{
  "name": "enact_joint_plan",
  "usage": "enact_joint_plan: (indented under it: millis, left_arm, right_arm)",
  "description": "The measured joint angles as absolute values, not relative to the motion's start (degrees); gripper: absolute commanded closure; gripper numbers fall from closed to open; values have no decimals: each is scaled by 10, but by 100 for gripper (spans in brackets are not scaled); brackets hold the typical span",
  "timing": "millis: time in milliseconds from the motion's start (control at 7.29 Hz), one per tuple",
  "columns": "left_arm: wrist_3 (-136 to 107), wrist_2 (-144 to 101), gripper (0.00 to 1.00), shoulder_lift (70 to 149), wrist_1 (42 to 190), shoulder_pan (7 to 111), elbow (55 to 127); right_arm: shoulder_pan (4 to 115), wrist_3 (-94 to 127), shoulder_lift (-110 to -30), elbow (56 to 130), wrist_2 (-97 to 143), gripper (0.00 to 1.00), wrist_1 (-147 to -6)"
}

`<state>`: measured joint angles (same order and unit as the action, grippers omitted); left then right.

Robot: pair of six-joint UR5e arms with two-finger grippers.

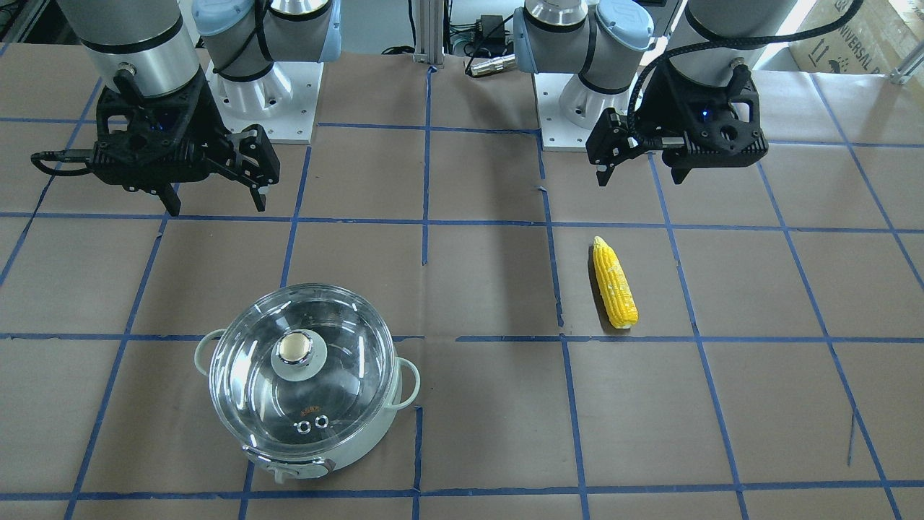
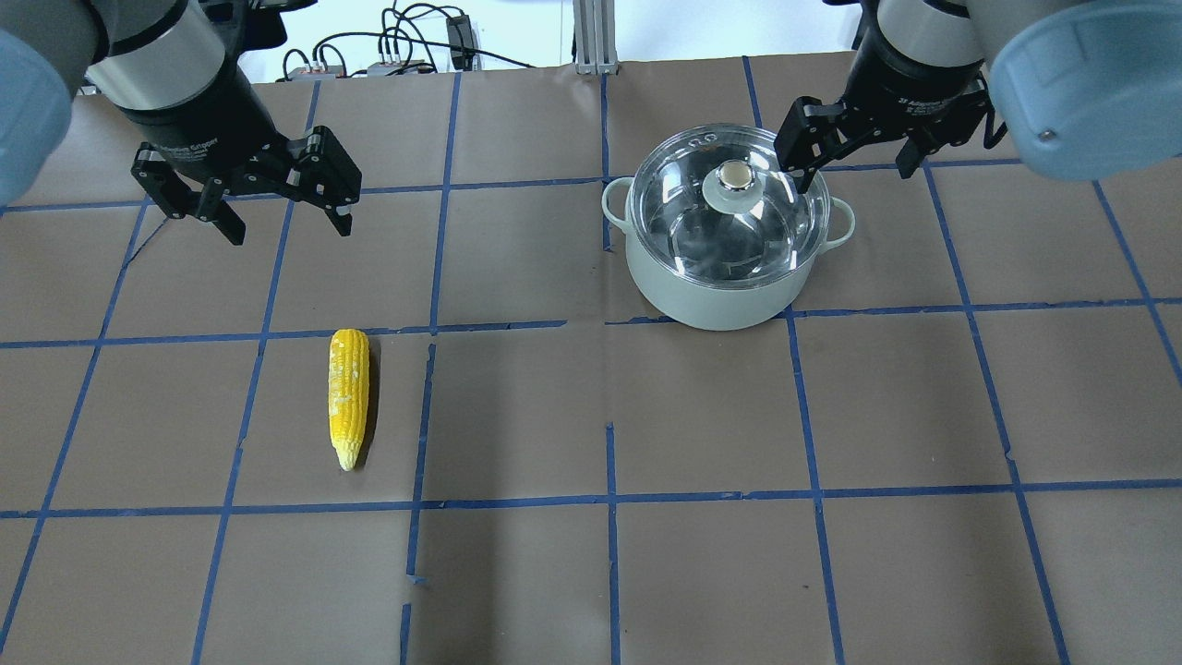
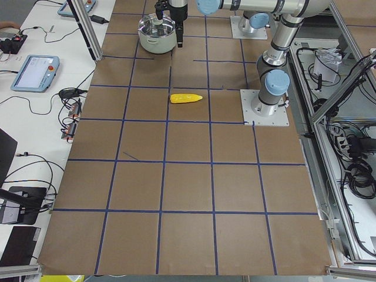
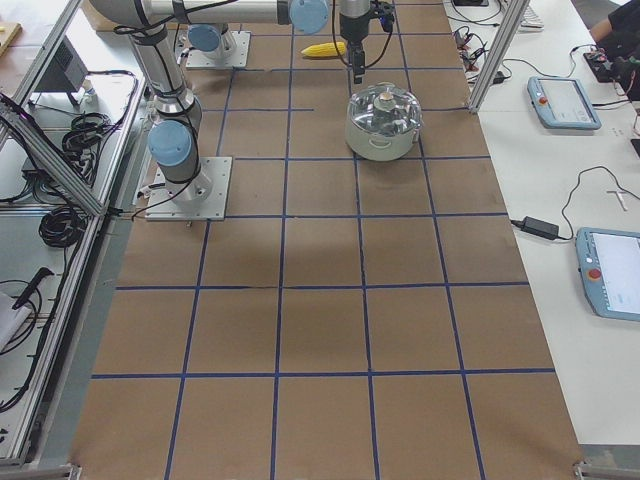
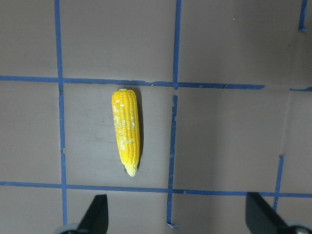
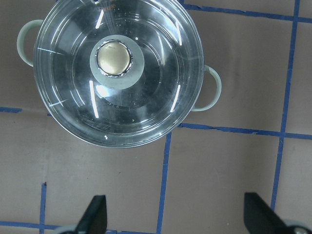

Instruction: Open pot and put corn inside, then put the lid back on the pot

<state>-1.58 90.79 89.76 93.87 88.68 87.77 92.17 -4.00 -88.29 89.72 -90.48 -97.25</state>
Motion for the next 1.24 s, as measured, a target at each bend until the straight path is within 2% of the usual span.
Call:
enact_joint_plan:
  millis: [1235]
  left_arm:
    - [-16,907,0,889,942,889,880]
  right_arm:
    - [923,-33,-879,885,-904,0,-974]
